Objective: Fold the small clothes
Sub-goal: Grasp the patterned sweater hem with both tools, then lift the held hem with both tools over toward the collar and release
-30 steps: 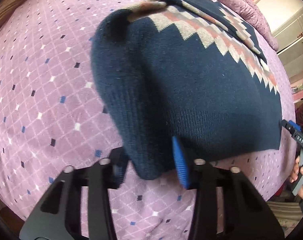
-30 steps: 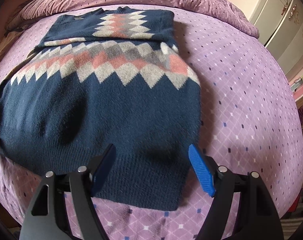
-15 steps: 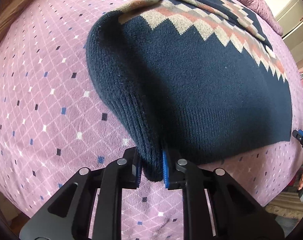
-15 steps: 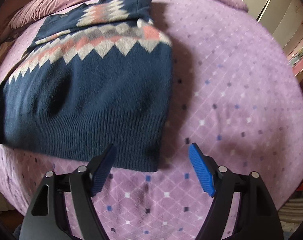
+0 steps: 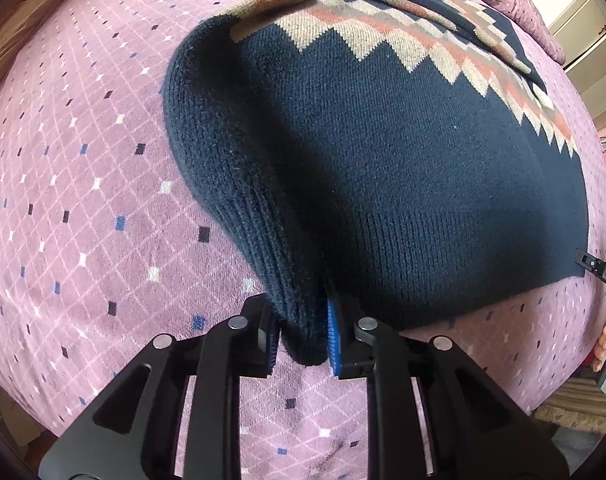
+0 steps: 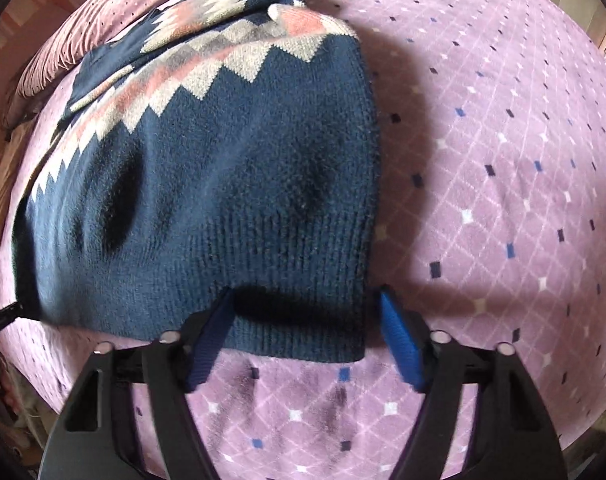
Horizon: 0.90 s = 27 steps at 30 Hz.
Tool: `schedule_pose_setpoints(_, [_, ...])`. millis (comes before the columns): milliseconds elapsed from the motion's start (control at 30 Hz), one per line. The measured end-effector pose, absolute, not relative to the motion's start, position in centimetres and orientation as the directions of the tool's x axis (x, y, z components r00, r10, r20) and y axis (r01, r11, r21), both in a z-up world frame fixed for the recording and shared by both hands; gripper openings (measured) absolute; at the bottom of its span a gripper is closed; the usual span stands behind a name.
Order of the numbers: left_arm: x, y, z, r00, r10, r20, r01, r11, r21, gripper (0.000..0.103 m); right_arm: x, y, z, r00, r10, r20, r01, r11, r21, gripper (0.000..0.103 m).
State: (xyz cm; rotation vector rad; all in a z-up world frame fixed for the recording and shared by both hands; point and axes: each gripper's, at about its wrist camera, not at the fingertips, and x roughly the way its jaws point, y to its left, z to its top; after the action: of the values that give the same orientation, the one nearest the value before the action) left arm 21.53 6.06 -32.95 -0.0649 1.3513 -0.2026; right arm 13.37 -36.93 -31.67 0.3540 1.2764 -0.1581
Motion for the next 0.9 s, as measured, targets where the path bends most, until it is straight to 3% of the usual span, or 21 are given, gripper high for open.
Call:
schedule_pose_setpoints(100, [21.3,6.2,-32.9,0.204,-0.174,-0.963,0.105,0.982,-0.155,0.024,13.3,-36.6,-31.6,0.275,0.086,-0.958,0.316,0.932,0.175,0.058])
schedule_pose_setpoints(200, [21.2,6.6,-33.3,0.197,-0.181,-0.964,0.095,0.982,-0.165,0.035,13.2,-36.5,-31.6,0.270,0.095,-0.958,0.326,0.927,0.184,0.053])
schedule_pose_setpoints(333, [21.4,6.2,-33.4,0.197,-0.194,-0.961,0.107,0.979,-0.176,0.038,13.6,-36.2,-31.7,0.264,0.095,-0.960,0.310,0.934,0.178,0.036])
schedule_pose_setpoints(367, [21.4,5.9,-33.4,0.198,-0.182,-0.963,0.122,0.980,-0.161,0.037,13.7,-36.1,-31.7,0.264,0.093,-0.960,0.301,0.938,0.174,0.033])
schedule_pose_setpoints(433, [21.6,5.5,-33.2,0.195,-0.177,-0.965,0.136,0.979,-0.152,0.025,13.9,-35.9,-31.5,0.270,0.088,-0.959,0.290,0.942,0.168,0.019])
schedule_pose_setpoints(533, [21.8,5.0,-32.7,0.199,-0.166,-0.966,0.148,0.979,-0.138,0.016,14.3,-35.2,-31.0,0.279,0.064,-0.958,0.263,0.955,0.140,0.014])
schedule_pose_setpoints(733, [22.0,4.7,-31.2,0.215,-0.141,-0.966,0.175,0.979,-0.103,0.014,14.3,-34.6,-28.7,0.319,0.050,-0.946,0.220,0.967,0.126,0.011])
schedule_pose_setpoints(900, [23.5,3.7,-26.5,0.320,-0.132,-0.938,0.201,0.977,-0.069,0.014,15.7,-34.5,-24.4,0.406,0.062,-0.912,0.199,0.968,0.154,0.011])
